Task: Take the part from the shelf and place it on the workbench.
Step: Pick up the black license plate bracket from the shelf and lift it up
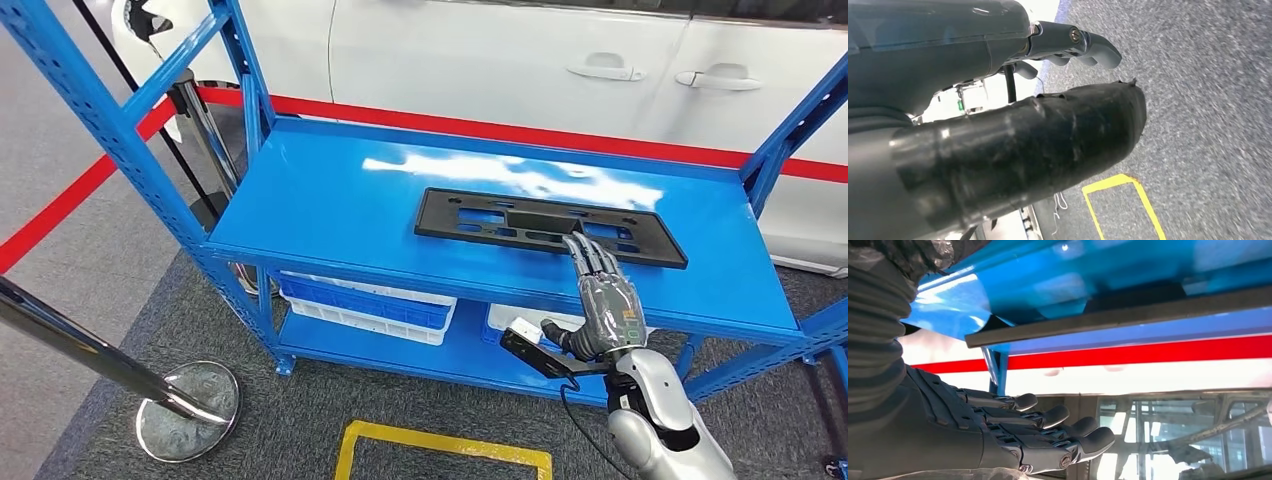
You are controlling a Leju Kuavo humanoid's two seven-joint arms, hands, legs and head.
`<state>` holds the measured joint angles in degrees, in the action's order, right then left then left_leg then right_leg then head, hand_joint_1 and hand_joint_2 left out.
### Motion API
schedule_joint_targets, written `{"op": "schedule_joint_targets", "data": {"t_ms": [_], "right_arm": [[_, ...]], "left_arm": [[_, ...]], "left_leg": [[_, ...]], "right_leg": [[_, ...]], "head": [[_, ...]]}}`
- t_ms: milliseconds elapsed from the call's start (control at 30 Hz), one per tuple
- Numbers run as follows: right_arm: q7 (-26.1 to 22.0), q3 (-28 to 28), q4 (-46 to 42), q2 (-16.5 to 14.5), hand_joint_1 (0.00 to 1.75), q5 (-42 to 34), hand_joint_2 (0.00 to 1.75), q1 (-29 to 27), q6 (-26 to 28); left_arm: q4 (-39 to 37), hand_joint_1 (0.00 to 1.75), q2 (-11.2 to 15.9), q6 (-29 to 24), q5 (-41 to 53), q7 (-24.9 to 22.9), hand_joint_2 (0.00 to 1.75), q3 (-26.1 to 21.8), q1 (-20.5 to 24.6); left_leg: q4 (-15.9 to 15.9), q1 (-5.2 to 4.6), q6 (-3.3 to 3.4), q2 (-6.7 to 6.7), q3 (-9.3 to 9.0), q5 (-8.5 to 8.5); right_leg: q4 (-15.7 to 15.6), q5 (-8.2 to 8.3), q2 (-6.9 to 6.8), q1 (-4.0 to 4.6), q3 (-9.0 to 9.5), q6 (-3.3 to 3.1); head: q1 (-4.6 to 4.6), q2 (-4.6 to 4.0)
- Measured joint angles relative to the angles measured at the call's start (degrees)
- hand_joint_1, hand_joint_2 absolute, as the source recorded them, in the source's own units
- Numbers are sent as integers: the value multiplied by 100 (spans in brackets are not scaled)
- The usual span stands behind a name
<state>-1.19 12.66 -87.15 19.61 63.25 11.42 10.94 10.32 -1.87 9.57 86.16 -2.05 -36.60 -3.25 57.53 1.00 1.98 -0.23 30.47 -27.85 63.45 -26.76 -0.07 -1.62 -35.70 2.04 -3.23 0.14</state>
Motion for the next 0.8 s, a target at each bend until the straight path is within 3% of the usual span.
{"op": "schedule_joint_targets", "data": {"t_ms": [67,200,267,333,367,400,433,500,533,567,700,767,800], "right_arm": [[3,6,8,-8,0,7,175,9,-2],[7,11,11,-19,0,20,175,17,-1],[7,13,12,-30,0,38,175,29,-5],[7,19,26,-60,0,68,175,36,-14],[8,26,35,-82,0,81,175,35,-20],[9,37,45,-103,0,90,175,37,-25],[11,49,52,-124,0,98,175,40,-31],[16,74,66,-168,0,121,175,58,-48],[22,89,74,-189,0,142,175,76,-60],[28,107,82,-208,0,162,175,96,-70],[49,179,107,-281,0,205,175,177,-92],[56,203,122,-302,0,214,175,215,-102],[58,212,133,-307,0,217,175,224,-108]], "left_arm": [[0,0,1,0,0,9,0,14,3],[-1,0,-2,1,0,25,0,22,22],[-2,0,1,1,0,30,0,24,26],[-2,0,4,0,0,31,0,28,19],[-2,0,5,0,0,30,0,34,14],[-2,0,6,2,0,30,0,43,10],[-2,0,6,4,0,31,0,51,7],[-3,0,6,9,0,31,0,62,7],[-3,0,6,9,0,32,0,65,12],[-4,0,6,9,0,33,0,69,16],[-4,0,10,6,0,56,0,113,17],[-4,0,10,5,0,66,0,133,19],[-4,0,10,4,0,68,0,143,19]], "left_leg": [[28,-12,-74,-4,-21,-65],[87,8,-200,9,-19,-149],[592,24,-233,13,228,-391],[1379,25,-252,13,695,-657],[1626,25,-255,13,878,-673],[1662,24,-251,13,962,-571],[1476,24,-240,13,932,-365],[742,20,-199,12,660,107],[431,8,-178,9,528,224],[246,-6,-158,6,447,261],[115,-16,-48,-8,368,210],[69,1,20,-7,315,200],[66,-3,46,-7,298,183]], "right_leg": [[-381,77,3,25,176,-37],[-467,18,23,40,258,-182],[-524,4,11,26,336,-261],[-529,-38,3,48,379,-307],[-526,-62,4,58,400,-317],[-522,-90,7,66,430,-319],[-516,-122,11,70,470,-317],[-504,-201,16,76,549,-291],[-492,-240,21,86,569,-263],[-490,-266,25,93,578,-231],[-457,-353,17,86,591,-104],[-23,-579,12,75,396,-61],[353,-735,11,75,192,-49]], "head": [[-1,0],[-5,1],[-10,0],[-13,0],[-14,1],[-13,1],[-14,1],[-12,0],[-11,0],[-9,-1],[-7,1],[-6,1],[-5,1]]}}
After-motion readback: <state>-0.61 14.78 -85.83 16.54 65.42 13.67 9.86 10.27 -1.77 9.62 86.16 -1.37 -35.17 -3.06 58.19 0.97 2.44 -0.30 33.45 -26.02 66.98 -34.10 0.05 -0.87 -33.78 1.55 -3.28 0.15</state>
